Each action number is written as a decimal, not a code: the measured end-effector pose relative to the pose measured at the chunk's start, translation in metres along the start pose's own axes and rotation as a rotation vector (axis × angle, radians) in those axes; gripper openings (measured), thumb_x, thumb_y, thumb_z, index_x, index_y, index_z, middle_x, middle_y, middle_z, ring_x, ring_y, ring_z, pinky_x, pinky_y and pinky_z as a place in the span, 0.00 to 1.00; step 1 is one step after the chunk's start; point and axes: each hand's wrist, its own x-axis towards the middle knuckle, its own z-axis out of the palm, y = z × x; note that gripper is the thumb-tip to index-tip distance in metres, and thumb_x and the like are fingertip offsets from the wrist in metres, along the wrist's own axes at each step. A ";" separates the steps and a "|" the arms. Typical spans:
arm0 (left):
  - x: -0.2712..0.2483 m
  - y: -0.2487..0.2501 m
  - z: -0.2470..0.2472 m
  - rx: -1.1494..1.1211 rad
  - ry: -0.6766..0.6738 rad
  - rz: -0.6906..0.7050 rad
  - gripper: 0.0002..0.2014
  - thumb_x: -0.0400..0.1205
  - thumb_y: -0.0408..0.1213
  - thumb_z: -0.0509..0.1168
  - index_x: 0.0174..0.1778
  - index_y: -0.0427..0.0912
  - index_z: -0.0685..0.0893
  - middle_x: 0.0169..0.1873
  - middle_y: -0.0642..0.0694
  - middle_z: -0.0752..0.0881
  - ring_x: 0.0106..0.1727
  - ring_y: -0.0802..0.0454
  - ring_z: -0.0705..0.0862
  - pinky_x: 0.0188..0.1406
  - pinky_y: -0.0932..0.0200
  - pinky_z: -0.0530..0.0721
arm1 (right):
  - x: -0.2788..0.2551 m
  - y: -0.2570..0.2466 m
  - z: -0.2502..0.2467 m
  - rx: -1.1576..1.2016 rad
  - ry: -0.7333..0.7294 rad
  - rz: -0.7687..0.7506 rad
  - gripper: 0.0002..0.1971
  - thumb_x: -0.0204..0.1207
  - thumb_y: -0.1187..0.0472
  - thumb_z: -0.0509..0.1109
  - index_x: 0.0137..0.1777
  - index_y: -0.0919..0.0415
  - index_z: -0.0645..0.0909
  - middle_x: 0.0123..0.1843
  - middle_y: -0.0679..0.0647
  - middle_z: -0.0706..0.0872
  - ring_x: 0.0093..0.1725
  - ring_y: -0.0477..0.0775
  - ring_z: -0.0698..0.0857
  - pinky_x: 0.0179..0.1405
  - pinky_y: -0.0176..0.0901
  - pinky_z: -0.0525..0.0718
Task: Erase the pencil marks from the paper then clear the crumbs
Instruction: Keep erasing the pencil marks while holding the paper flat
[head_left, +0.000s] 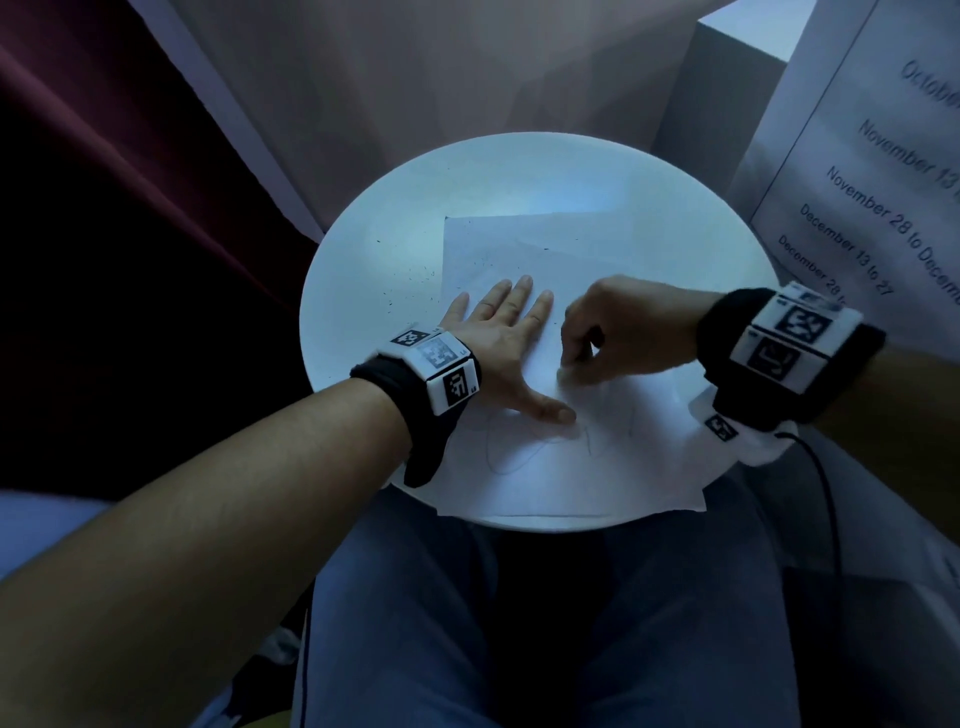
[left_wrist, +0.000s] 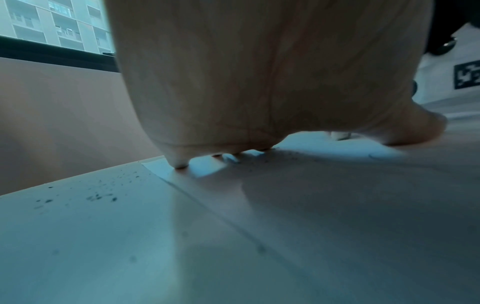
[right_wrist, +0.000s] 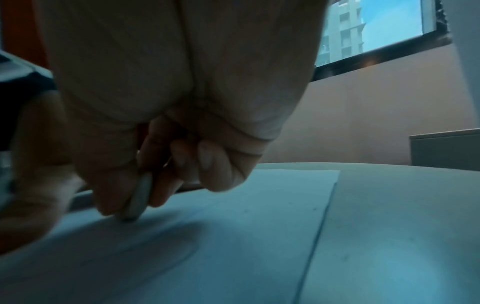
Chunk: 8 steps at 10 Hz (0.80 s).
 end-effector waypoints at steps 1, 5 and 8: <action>0.001 0.000 -0.001 -0.008 -0.013 0.002 0.68 0.62 0.83 0.62 0.85 0.54 0.29 0.85 0.50 0.28 0.85 0.52 0.29 0.83 0.38 0.33 | 0.016 0.016 -0.016 0.019 0.156 0.044 0.05 0.70 0.50 0.78 0.38 0.50 0.88 0.34 0.44 0.87 0.33 0.42 0.82 0.32 0.33 0.76; 0.000 -0.001 -0.001 -0.012 -0.008 0.008 0.68 0.62 0.83 0.62 0.85 0.53 0.29 0.85 0.50 0.28 0.85 0.52 0.29 0.83 0.40 0.32 | 0.018 0.021 -0.023 0.025 0.206 0.101 0.07 0.70 0.51 0.78 0.38 0.54 0.90 0.30 0.44 0.86 0.31 0.43 0.82 0.31 0.35 0.77; 0.000 0.002 -0.003 -0.017 0.000 0.002 0.69 0.62 0.82 0.64 0.86 0.52 0.31 0.85 0.49 0.29 0.86 0.51 0.30 0.83 0.38 0.34 | 0.004 0.017 -0.015 0.002 0.114 0.040 0.07 0.72 0.50 0.77 0.39 0.52 0.89 0.29 0.41 0.83 0.29 0.33 0.80 0.27 0.21 0.72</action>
